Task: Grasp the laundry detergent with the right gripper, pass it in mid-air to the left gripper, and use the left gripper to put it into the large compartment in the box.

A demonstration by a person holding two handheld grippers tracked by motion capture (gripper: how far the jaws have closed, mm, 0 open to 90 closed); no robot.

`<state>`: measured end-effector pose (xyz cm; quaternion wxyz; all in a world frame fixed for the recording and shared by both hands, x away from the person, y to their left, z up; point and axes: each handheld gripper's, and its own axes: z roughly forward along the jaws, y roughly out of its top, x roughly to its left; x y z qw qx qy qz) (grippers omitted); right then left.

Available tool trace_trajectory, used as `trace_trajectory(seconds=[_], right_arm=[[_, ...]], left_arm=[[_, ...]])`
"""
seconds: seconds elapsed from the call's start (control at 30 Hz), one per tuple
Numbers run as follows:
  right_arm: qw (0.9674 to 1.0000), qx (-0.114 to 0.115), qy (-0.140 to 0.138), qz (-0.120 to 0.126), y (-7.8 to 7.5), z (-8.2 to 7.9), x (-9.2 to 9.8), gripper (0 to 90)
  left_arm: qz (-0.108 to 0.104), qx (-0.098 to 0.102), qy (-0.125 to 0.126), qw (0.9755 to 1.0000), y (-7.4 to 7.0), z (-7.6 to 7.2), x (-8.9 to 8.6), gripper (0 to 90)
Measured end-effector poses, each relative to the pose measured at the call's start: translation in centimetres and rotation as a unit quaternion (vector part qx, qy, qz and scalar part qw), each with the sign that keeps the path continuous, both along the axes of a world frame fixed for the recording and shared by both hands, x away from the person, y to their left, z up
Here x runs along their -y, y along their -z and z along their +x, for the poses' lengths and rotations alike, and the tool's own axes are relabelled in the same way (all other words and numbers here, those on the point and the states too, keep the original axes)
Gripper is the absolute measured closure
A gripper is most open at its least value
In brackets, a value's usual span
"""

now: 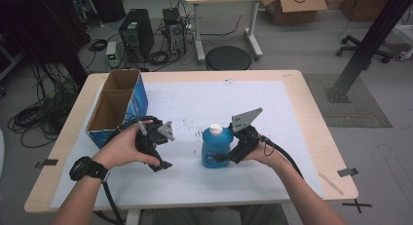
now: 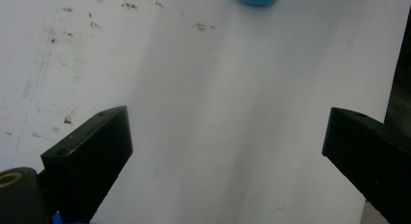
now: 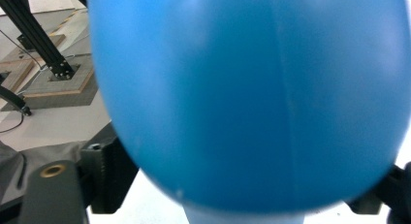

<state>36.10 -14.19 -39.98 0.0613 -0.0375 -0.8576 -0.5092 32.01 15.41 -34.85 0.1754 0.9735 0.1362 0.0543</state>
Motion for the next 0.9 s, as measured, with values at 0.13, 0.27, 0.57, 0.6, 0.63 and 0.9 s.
trace_trajectory(seconds=[0.13, 0.27, 0.57, 0.6, 0.63, 0.9], right_arm=[[1.0, -0.001, 0.0, 0.001, 0.12, 0.03, -0.01, 21.9], [1.0, 0.001, -0.001, 0.002, 0.1, 0.0, -0.09, 24.3], [1.0, 0.006, 0.001, 0.006, 0.01, 0.02, -0.08, 33.5], [1.0, 0.007, 0.001, 0.007, 0.01, 0.01, -0.1, 34.2], [1.0, 0.007, 0.001, 0.007, 0.01, 0.01, -0.1, 34.2], [0.9999, 0.007, 0.001, 0.01, 0.04, 0.06, -0.08, 38.8]], left_arm=[[0.001, 0.0, 0.002, 1.0, 0.02, 0.03, 0.04, 4.6], [0.001, 0.001, 0.004, 1.0, -0.03, 0.04, 0.06, 4.6], [0.003, 0.003, 0.002, 1.0, -0.32, 0.01, 0.04, 4.7], [0.002, 0.004, 0.001, 1.0, -0.33, -0.02, 0.03, 4.7], [0.002, 0.004, 0.001, 1.0, -0.33, -0.02, 0.03, 4.7], [0.001, 0.002, -0.001, 1.0, -0.27, -0.1, -0.03, 4.7]])
